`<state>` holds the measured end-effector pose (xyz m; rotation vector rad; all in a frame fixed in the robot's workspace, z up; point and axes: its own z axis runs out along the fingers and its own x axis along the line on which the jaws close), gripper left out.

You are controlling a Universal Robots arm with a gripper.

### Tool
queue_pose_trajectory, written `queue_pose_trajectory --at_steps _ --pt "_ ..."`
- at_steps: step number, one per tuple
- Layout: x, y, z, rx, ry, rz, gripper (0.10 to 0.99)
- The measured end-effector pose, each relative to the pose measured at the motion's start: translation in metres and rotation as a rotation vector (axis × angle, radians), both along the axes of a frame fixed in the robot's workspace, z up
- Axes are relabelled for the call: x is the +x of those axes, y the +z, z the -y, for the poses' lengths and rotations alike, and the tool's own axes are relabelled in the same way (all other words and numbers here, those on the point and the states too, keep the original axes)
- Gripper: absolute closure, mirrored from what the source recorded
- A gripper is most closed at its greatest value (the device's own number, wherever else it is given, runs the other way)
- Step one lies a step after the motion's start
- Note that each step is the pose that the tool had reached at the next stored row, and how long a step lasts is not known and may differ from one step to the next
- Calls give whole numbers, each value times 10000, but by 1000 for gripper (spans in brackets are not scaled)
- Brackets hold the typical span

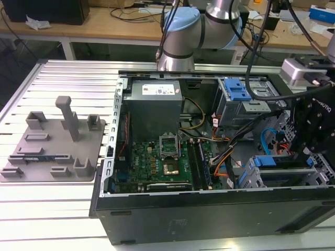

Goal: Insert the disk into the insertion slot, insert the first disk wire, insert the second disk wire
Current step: 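Insert the first disk wire, then insert the second disk wire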

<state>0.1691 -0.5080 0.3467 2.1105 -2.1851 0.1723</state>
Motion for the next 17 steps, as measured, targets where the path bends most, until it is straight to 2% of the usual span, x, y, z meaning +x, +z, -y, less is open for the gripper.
queue_pose_trajectory --at_steps 2,3,6,17 --pt "1 83 -3 -3 -1 -1 784" --pt "1 178 -4 -15 -17 -1 784" --pt "17 301 -4 -30 -54 -10 784" --pt "27 305 -4 -30 -57 -12 784"
